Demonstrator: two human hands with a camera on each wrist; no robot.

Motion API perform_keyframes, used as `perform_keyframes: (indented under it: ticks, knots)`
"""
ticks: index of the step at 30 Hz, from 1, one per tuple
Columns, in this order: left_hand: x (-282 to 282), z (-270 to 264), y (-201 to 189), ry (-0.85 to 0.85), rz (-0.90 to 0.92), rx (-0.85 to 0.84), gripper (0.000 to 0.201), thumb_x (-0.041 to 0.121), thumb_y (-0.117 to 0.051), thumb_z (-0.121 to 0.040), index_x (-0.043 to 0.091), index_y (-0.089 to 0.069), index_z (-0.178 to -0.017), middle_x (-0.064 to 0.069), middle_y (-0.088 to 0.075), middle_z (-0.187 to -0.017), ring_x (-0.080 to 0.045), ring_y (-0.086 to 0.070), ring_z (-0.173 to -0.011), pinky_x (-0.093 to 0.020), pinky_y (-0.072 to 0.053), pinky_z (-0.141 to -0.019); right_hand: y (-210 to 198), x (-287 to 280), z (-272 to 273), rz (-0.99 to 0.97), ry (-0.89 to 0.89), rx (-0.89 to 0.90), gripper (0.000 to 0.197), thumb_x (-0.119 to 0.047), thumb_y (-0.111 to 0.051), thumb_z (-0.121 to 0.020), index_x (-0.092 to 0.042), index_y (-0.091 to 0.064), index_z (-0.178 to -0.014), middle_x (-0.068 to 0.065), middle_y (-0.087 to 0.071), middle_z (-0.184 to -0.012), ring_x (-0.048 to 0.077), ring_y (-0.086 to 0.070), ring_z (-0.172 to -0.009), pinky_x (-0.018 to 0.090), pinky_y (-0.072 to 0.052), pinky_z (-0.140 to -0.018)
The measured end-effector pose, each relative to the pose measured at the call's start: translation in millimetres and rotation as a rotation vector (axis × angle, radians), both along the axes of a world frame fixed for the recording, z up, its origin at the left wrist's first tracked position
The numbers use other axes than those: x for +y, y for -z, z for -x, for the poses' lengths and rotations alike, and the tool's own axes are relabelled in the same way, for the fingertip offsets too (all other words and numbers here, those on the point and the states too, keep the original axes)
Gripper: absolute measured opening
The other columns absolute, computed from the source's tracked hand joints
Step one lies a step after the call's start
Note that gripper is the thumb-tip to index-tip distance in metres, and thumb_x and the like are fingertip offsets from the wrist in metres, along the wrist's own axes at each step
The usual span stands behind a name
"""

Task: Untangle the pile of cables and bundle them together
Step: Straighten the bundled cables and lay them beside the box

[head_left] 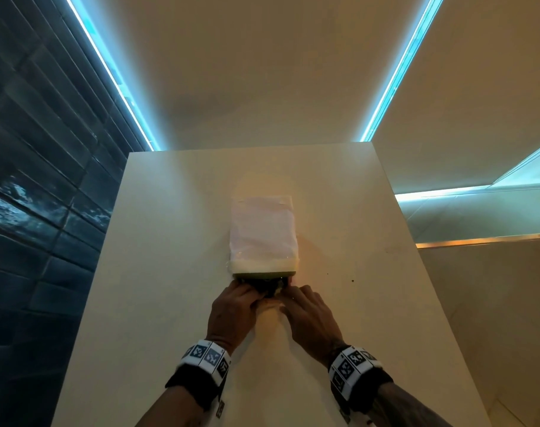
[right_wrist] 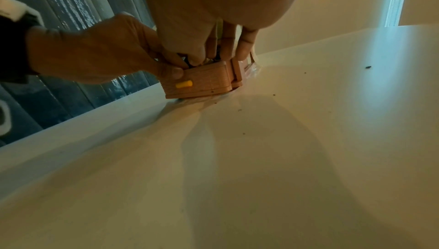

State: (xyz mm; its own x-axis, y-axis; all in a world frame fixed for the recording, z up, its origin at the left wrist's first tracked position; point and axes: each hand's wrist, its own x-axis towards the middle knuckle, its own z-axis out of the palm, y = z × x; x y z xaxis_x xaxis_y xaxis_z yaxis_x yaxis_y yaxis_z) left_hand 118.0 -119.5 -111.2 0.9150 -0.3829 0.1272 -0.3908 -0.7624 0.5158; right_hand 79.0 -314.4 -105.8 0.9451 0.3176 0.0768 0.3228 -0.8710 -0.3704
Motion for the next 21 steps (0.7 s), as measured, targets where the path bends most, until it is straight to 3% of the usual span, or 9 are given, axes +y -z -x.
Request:
perform_keyframes:
  ticks: [5, 9, 14, 17, 19, 21]
  knots:
    - [-2.5, -4.3, -3.8, -0.015, -0.013, -0.017, 0.029, 0.044, -0.057, -0.084, 0.021, -0.074, -0.077, 0.001, -0.071, -0.079, -0.019, -0.065, -0.073, -0.029, -0.056, -0.059, -1.5, 7.0, -6.4, 0.009, 0.005, 0.012, 0.031, -0.020, -0.042, -0.087, -0.019, -0.064, -0.108, 0.001, -0.059, -0.121, 0.025, -0.054, -0.091, 0.037, -0.051, -0.066]
    - [-10.8, -7.8, -8.6, -0.102, -0.012, -0.025, 0.009, 0.029, -0.080, -0.075, 0.022, -0.075, -0.077, 0.001, -0.071, -0.077, -0.023, -0.065, -0.069, -0.029, -0.054, -0.059, -1.7, 4.8, -14.6, -0.021, 0.037, 0.049, 0.026, -0.016, -0.053, -0.086, -0.016, -0.064, -0.110, 0.001, -0.058, -0.125, 0.026, -0.054, -0.093, 0.037, -0.051, -0.068]
    - [-12.8, -0.9, -9.9, -0.173, 0.017, -0.096, 0.019, 0.016, -0.085, -0.068, 0.022, -0.074, -0.081, 0.000, -0.072, -0.082, -0.025, -0.066, -0.073, -0.030, -0.052, -0.062, -5.2, 4.5, -11.6, -0.104, 0.078, 0.059, 0.037, -0.015, -0.056, -0.087, -0.016, -0.055, -0.124, 0.004, -0.059, -0.125, 0.024, -0.057, -0.099, 0.035, -0.055, -0.076]
    - [-2.8, 5.5, -4.8, -0.326, 0.102, -0.002, 0.023, 0.014, -0.082, -0.069, 0.020, -0.065, -0.083, 0.000, -0.063, -0.087, -0.023, -0.059, -0.079, -0.029, -0.050, -0.057, -7.5, 3.9, -3.1, -0.164, 0.111, 0.067, 0.031, -0.017, -0.060, -0.086, -0.018, -0.055, -0.117, 0.003, -0.058, -0.117, 0.022, -0.057, -0.096, 0.029, -0.054, -0.072]
    - [4.0, 7.9, -2.2, -0.490, 0.219, 0.131, 0.030, 0.015, -0.083, -0.070, 0.021, -0.056, -0.083, 0.004, -0.057, -0.081, -0.019, -0.057, -0.073, -0.027, -0.046, -0.057, -5.3, 2.6, -2.7, -0.256, 0.241, 0.140, 0.025, -0.019, -0.067, -0.084, -0.021, -0.055, -0.106, -0.004, -0.055, -0.105, 0.016, -0.057, -0.089, 0.020, -0.048, -0.065]
    - [9.4, 6.9, 1.0, -0.600, 0.284, 0.250, 0.033, 0.018, -0.083, -0.072, 0.020, -0.054, -0.087, 0.007, -0.059, -0.072, -0.019, -0.060, -0.068, -0.029, -0.050, -0.059, -0.4, 1.0, -8.2, -0.367, 0.429, 0.274, 0.033, -0.025, -0.073, -0.082, -0.025, -0.048, -0.103, -0.009, -0.054, -0.098, 0.012, -0.057, -0.081, 0.015, -0.041, -0.061]
